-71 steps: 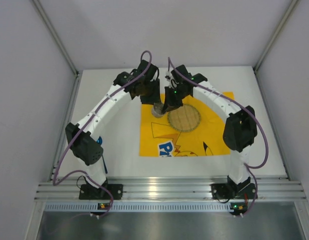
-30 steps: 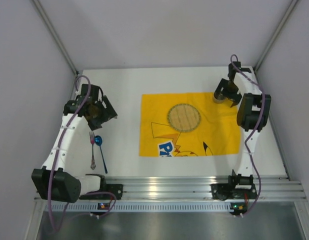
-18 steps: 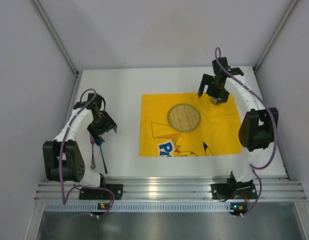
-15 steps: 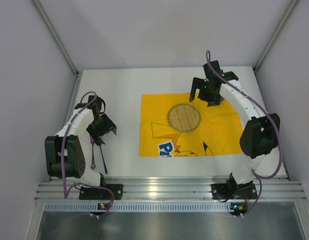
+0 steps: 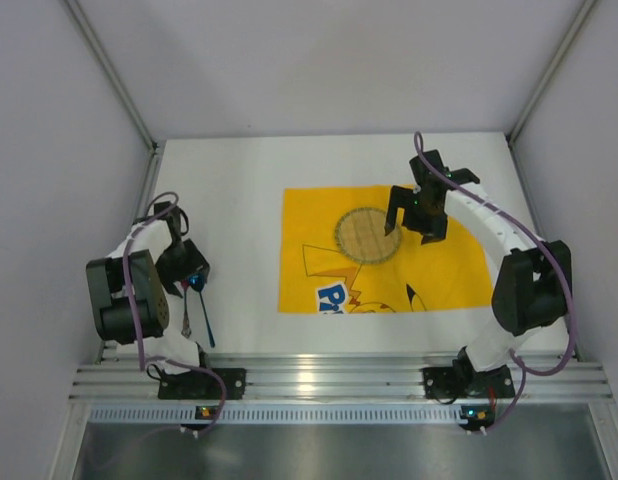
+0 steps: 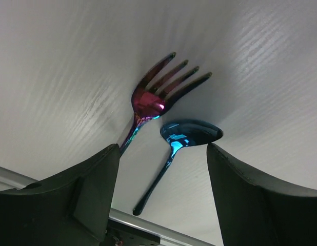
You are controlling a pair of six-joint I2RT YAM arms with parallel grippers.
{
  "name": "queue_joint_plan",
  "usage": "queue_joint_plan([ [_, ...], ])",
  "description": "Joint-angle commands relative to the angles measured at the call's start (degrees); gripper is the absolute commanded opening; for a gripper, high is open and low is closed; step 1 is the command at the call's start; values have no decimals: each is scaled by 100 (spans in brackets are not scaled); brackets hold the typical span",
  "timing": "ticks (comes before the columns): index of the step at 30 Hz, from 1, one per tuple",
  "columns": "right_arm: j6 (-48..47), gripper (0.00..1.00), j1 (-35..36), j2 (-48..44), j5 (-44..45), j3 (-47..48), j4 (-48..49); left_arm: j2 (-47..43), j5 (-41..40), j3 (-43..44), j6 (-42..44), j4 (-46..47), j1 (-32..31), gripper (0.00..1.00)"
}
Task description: Set the dinner table for one person
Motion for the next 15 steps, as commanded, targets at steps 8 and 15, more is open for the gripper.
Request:
queue_joint_plan([
  [8, -135, 100, -29, -164, -39, 141, 167, 1209, 468, 66, 922, 641, 119, 62],
  [15, -153, 100, -29, -120, -39, 123, 167, 1675, 599, 452, 773, 790, 128, 46],
])
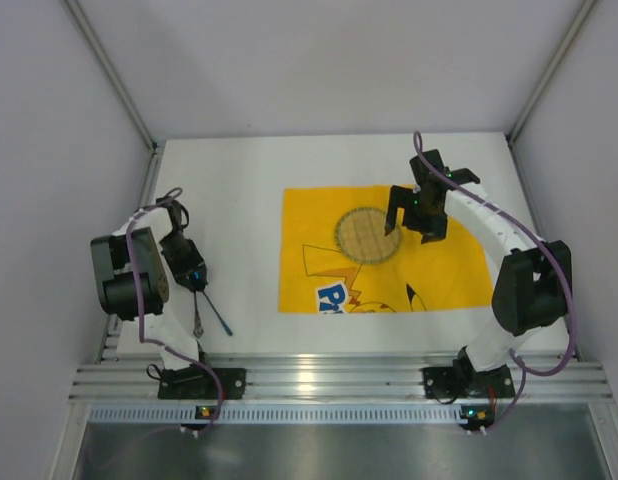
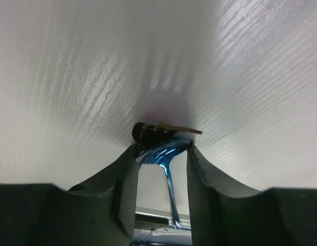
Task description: Set the dinner table for one person
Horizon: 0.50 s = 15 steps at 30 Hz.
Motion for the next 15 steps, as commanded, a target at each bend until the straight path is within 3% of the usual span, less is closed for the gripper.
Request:
queue_joint_plan([
  [1, -79, 100, -27, -87, -26, 147, 130, 726, -41, -26, -134, 935, -23, 34],
  [5, -97, 99, -27, -61, -17, 235, 112, 964, 153, 570, -196, 795, -14, 14],
  [7, -88, 99, -27, -35, -17, 297, 103, 1043, 188, 782, -178, 593, -23, 11],
  [9, -88, 99, -27, -35, -9, 332, 95, 991, 188, 1020, -143, 513, -14, 1],
  [15, -61, 99, -27, -8, -35, 455, 86, 815, 144, 1495, -3, 232, -23, 0],
])
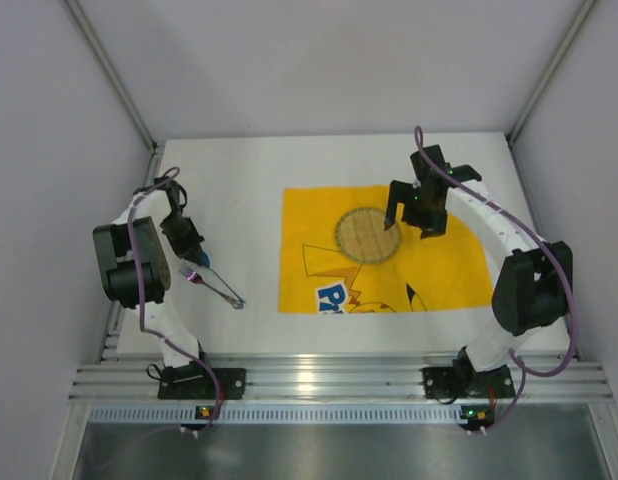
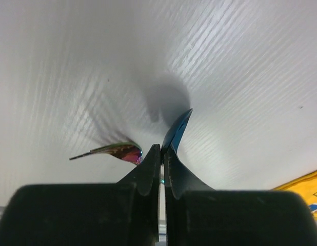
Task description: Set the dinner table for one person
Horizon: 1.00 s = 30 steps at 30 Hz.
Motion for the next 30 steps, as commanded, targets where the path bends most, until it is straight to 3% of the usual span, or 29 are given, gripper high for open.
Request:
queue_joint_plan([
  [1, -31, 99, -27, 7, -42, 359, 81, 177, -319, 260, 24, 660, 8, 0],
  [7, -57, 98, -18, 60, -295, 727, 81, -165, 23, 576, -20, 598, -133, 0],
  [13, -155, 99, 236, 173, -3017, 747, 1247, -665, 366, 902, -213, 668, -914, 0],
  [14, -15, 99, 263, 200, -3778, 677, 1485, -745, 436, 919, -318, 721, -1176, 0],
  [17, 890, 95, 403, 236, -4810, 185, 2802, -1043, 708, 1051, -546, 923, -1704, 0],
  [20, 1524, 91, 614, 332, -5182, -150, 3674, -1193, 893, 1341, -776, 968, -2047, 0],
  [30, 2183, 88, 1413, 613, -5104, -510, 4632, -1598, 1518, 1834, -1180, 1240, -2611, 0],
])
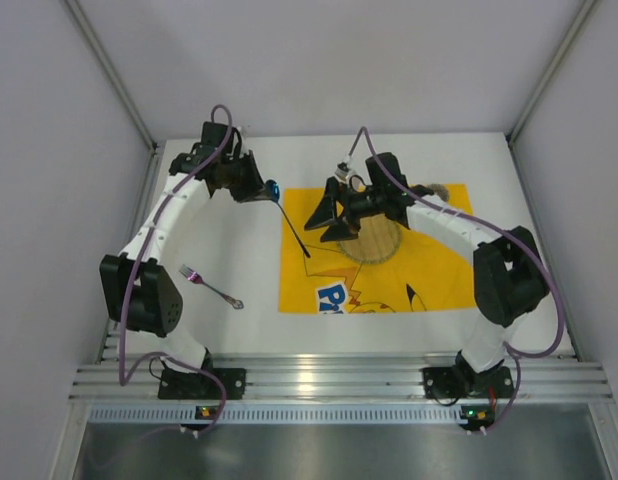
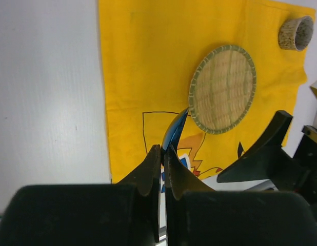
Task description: Set the dinner table for one person
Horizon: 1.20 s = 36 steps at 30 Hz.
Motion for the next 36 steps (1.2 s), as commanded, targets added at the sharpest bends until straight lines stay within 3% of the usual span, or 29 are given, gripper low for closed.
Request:
queue_joint_plan([
  [1, 494, 88, 229, 32, -116, -117, 892, -352, 274, 184, -230, 344, -165, 0],
  [5, 644, 87, 370, 58, -55, -161, 1068, -519, 265, 78, -256, 423, -219, 0],
  [7, 714, 80, 432, 67, -20, -179, 1173, -563, 265, 52, -265, 449, -227, 0],
  [12, 934, 44, 555, 76, 42, -275, 1471, -660, 282, 8, -273, 519, -227, 0],
  [17, 873, 21, 529, -3, 103, -355, 1481, -739, 344, -54, -361, 678, -227, 0],
  [18, 864, 9, 520, -55, 121, -398, 1473, -757, 370, -97, -370, 721, -227, 0],
  [19, 838, 2, 494, -91, 138, -425, 1455, -766, 414, -115, -388, 774, -227, 0],
  [22, 767, 0, 336, -310, 287, -592, 1394, -853, 415, -194, -379, 819, -227, 0],
  [23, 689, 0, 213, -372, 314, -636, 1376, -871, 397, -212, -370, 827, -227, 5],
  [24, 619, 0, 134, -520, 349, -697, 1106, -915, 345, -230, -353, 801, -227, 37],
  [25, 557, 0, 29, -600, 419, -741, 990, -924, 283, -230, -344, 749, -227, 50],
  [27, 259, 0, -340, -924, 533, -899, 474, -959, 169, -291, -256, 626, -227, 62],
  [28, 153, 0, -481, -1056, 638, -987, 305, -1029, 125, -326, -178, 599, -227, 92],
  [29, -65, 0, -813, -1180, 692, -1083, 147, -1073, -24, -370, -142, 555, -227, 98],
  [36, -1622, 0, -2090, -2138, 2096, -1752, -2400, -1784, -719, -1431, 7, 511, -131, 98],
])
